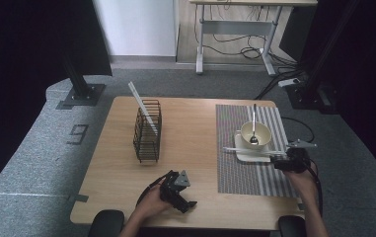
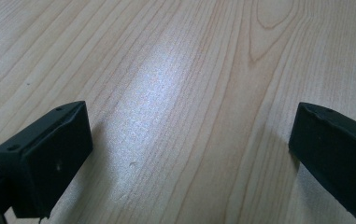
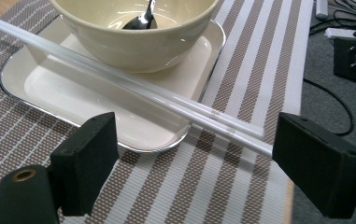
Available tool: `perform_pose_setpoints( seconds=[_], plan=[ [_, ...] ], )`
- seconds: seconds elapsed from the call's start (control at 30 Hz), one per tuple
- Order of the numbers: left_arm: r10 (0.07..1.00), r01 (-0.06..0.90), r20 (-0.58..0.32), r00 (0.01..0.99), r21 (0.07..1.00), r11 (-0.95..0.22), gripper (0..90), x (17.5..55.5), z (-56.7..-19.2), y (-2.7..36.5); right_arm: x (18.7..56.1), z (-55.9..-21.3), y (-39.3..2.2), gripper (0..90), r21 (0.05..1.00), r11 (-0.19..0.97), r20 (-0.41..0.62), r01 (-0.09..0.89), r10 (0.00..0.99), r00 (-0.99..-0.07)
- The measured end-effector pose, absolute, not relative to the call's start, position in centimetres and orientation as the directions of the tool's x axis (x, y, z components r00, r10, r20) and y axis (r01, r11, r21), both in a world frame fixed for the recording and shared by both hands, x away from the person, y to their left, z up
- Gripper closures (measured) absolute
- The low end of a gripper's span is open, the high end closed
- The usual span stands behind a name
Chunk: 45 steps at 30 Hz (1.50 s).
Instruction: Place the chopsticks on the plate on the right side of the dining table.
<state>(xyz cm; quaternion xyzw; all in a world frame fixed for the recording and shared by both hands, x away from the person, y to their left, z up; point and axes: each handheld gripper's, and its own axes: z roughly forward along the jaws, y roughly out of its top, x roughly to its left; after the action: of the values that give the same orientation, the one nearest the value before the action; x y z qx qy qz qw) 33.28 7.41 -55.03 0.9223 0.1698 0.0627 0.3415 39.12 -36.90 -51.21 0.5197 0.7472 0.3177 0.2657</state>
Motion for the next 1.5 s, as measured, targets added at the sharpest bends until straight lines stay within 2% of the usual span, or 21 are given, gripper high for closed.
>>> perform_pose_setpoints(
  seconds=[0.17,0.43,0.63,0.93,1.5],
  plan=[
    [0.356,0.271,0.0,0.934,0.651,-0.709,0.0,33.3,-55.0,7.4,39.0,-52.3,-36.8,13.5,0.755,0.26,-0.105,0.602,0.954,-0.281],
    [0.356,0.27,0.0,0.935,0.651,-0.71,0.0,33.3,-55.0,7.4,39.1,-53.6,-37.4,13.8,0.786,0.186,-0.079,0.59,0.976,-0.202],
    [0.356,0.27,0.0,0.935,0.651,-0.71,0.0,33.3,-55.0,7.4,39.4,-54.0,-37.3,13.5,0.788,0.175,-0.09,0.59,0.981,-0.17],
    [0.356,0.27,0.0,0.935,0.651,-0.709,0.0,33.3,-55.0,7.4,40.2,-54.5,-37.8,13.2,0.792,0.12,-0.036,0.598,0.988,-0.151],
    [0.355,0.27,0.0,0.935,0.651,-0.709,0.0,33.3,-55.0,7.4,40.7,-54.7,-36.9,13.3,0.778,0.167,-0.084,0.605,0.983,-0.162]
  ],
)
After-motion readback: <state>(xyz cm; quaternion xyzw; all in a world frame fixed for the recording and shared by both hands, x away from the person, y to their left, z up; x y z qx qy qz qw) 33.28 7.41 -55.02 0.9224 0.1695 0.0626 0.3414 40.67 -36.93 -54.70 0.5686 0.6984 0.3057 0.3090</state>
